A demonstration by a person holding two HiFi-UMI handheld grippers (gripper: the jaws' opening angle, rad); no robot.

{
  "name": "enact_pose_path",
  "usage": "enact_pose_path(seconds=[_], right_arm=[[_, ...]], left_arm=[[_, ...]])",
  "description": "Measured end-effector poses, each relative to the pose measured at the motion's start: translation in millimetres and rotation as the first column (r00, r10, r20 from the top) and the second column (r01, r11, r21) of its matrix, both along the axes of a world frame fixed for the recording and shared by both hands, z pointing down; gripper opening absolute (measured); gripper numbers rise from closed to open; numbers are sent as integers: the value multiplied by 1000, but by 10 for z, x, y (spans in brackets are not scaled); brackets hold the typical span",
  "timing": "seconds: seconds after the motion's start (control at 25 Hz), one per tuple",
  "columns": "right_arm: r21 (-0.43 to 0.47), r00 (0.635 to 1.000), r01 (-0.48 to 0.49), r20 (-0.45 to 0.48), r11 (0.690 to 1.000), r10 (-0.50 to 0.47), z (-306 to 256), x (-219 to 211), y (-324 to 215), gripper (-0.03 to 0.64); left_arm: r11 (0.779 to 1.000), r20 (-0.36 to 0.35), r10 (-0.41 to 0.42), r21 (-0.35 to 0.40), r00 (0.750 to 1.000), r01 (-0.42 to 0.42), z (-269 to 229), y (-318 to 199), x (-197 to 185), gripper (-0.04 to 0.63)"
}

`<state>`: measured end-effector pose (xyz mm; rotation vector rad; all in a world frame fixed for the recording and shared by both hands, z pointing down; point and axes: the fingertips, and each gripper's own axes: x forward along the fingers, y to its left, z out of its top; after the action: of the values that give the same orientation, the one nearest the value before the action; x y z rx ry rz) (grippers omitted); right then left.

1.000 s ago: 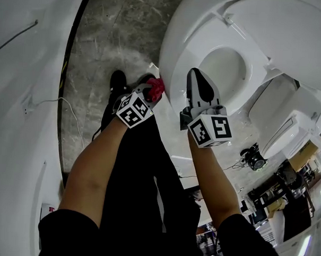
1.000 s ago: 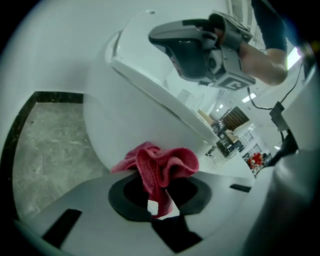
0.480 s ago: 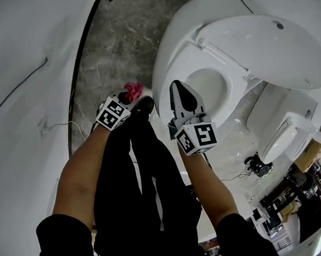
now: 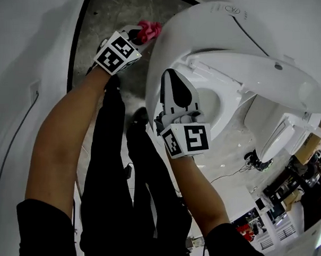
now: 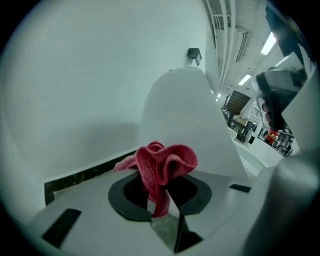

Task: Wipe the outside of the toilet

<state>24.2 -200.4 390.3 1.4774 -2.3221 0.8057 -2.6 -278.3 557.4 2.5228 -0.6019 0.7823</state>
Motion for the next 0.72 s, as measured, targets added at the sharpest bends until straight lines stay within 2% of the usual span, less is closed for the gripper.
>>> enact_pose_path(seconds=[0.08,0.2,0.44,0.6,0.72], right_arm=[[13,999,-27,-28,1000,28,1,-21,-165,34],[-7,990,-130,-54,991,129,76,57,-370,34],[-87,952,-295,-109,952,285,238,146,-379,34],[-135,934,-346,-142,928,327,330,181,-268,34],[-164,932,-353,-148,921,331,391,189,-189,34]], left_arm=[[1000,-4,16,8,1000,-16,73,-242,105,87],[999,26,48,7,999,-48,288,-524,202,87],[991,52,136,-8,989,-136,482,-677,328,87],[978,38,207,7,977,-208,470,-617,422,87],[975,42,220,15,975,-221,467,-573,436,87]])
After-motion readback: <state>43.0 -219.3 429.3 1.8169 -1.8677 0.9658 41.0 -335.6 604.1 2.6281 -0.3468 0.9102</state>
